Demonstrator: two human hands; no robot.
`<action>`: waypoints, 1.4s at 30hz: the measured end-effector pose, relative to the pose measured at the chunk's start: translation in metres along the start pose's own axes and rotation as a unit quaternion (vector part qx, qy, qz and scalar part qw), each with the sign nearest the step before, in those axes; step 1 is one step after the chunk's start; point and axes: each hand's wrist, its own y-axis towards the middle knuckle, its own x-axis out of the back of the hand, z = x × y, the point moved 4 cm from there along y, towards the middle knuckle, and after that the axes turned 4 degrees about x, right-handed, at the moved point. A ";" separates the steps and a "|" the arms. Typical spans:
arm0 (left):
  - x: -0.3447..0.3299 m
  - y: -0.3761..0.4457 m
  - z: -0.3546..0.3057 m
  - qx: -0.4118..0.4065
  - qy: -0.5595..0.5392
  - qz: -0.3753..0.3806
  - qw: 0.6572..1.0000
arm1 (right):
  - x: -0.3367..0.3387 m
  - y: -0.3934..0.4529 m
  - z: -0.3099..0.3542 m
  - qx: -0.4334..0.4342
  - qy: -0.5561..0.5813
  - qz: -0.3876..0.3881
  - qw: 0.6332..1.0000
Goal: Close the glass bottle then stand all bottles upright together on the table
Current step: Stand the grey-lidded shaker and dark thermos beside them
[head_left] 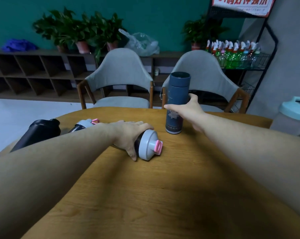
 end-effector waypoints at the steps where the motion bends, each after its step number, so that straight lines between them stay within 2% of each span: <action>1: 0.000 0.002 -0.001 -0.005 -0.005 -0.001 1.000 | -0.001 0.003 0.000 0.005 0.011 -0.010 1.000; 5: -0.006 0.010 0.005 -0.024 -0.024 -0.026 0.999 | -0.004 0.014 -0.003 0.024 0.012 -0.053 0.998; 9: -0.006 0.017 0.008 -0.058 -0.027 -0.097 0.993 | 0.007 0.006 -0.005 0.039 0.003 -0.070 0.997; 12: 0.004 0.015 0.005 -0.074 -0.107 -0.159 0.979 | 0.028 -0.007 -0.003 0.042 0.014 -0.075 0.996; 16: 0.021 0.008 -0.014 -0.092 -0.289 -0.207 0.930 | 0.074 -0.030 0.005 0.049 0.016 -0.081 0.995; 20: 0.036 0.001 -0.055 -0.109 -0.416 -0.253 0.867 | 0.132 -0.060 0.010 0.066 -0.016 -0.086 0.994; 27: 0.049 0.001 -0.161 -0.142 -0.551 -0.235 0.788 | 0.235 -0.107 -0.009 0.063 -0.047 -0.111 0.991; 31: 0.047 0.006 -0.234 -0.149 -0.603 -0.207 0.756 | 0.292 -0.132 -0.032 0.047 -0.055 -0.123 0.990; 37: 0.031 0.023 -0.333 -0.167 -0.630 -0.170 0.740 | 0.369 -0.153 -0.078 0.019 -0.055 -0.165 0.985; 42: 0.024 0.043 -0.386 -0.171 -0.634 -0.153 0.739 | 0.411 -0.146 -0.118 -0.010 -0.052 -0.193 0.980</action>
